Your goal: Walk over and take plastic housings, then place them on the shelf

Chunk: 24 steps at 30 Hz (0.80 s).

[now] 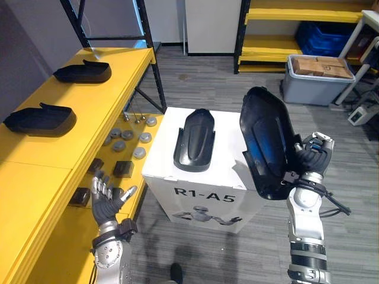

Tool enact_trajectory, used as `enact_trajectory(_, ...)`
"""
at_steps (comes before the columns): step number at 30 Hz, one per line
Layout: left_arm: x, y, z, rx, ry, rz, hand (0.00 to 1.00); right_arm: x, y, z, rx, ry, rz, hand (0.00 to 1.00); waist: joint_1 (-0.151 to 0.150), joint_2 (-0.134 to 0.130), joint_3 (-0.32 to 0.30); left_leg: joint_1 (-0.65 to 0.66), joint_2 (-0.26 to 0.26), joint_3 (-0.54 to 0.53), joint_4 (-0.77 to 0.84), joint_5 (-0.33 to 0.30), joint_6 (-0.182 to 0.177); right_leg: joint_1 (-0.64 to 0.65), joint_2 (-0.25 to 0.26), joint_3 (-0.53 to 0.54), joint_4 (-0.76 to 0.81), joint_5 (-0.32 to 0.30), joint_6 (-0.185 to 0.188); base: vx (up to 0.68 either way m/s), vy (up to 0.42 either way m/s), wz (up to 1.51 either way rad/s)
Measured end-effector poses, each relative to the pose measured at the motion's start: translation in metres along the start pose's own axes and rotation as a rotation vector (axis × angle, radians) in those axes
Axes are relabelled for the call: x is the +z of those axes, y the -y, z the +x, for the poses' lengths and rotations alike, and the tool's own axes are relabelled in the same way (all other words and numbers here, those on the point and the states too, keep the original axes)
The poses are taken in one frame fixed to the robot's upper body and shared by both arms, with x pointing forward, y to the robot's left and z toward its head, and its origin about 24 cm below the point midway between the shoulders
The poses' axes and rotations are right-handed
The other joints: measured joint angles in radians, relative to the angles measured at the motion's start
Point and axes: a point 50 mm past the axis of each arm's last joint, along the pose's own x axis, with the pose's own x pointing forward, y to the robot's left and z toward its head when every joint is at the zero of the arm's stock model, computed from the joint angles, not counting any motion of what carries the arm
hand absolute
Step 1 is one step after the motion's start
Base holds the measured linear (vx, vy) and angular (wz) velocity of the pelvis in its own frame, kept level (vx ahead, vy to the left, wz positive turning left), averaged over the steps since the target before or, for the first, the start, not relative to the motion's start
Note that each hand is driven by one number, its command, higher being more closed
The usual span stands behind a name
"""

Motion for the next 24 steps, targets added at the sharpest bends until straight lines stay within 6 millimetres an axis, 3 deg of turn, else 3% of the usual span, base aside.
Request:
enact_trajectory(5,0.023,0.038,-0.001,-0.143,0.109,-0.105,0.0,0.014,-0.012,-0.004,0.051,0.065,0.036,1.0,-0.001,0.005,-0.018,0.004,0.001,-0.002,-0.002,0.006,0.002,-0.002,0.0,0.001,0.013,0.0,0.0,-0.05,0.008,0.0)
enact_trajectory(12,0.034,0.115,-0.014,-0.476,0.126,-0.254,0.0,0.045,-0.045,-0.021,0.188,0.169,0.147,1.0,-0.007,0.005,-0.036,0.003,0.001,0.004,-0.001,0.008,0.003,-0.01,0.0,0.007,0.019,0.001,0.001,-0.02,0.005,-0.01)
enact_trajectory(16,0.027,0.141,-0.012,-0.564,0.1,-0.256,0.0,0.064,-0.062,-0.025,0.246,0.234,0.204,1.0,-0.011,0.004,-0.042,0.003,0.003,0.004,0.0,0.01,0.002,-0.01,0.002,0.009,0.019,0.002,0.0,0.0,0.0,0.0)
enact_trajectory(19,0.016,0.144,-0.009,-0.558,0.054,-0.227,0.0,0.075,-0.068,-0.023,0.261,0.279,0.227,1.0,-0.016,0.004,-0.042,0.003,0.004,0.008,0.0,0.01,0.002,-0.014,0.002,0.012,0.021,0.002,0.0,-0.01,0.001,-0.02)
enact_trajectory(24,0.003,0.149,-0.007,-0.566,-0.013,-0.205,0.0,0.076,-0.071,-0.026,0.276,0.283,0.23,1.0,-0.016,0.004,-0.043,0.003,0.006,0.009,-0.001,0.011,0.002,-0.016,0.004,0.014,0.021,0.004,-0.002,0.0,0.0,0.0)
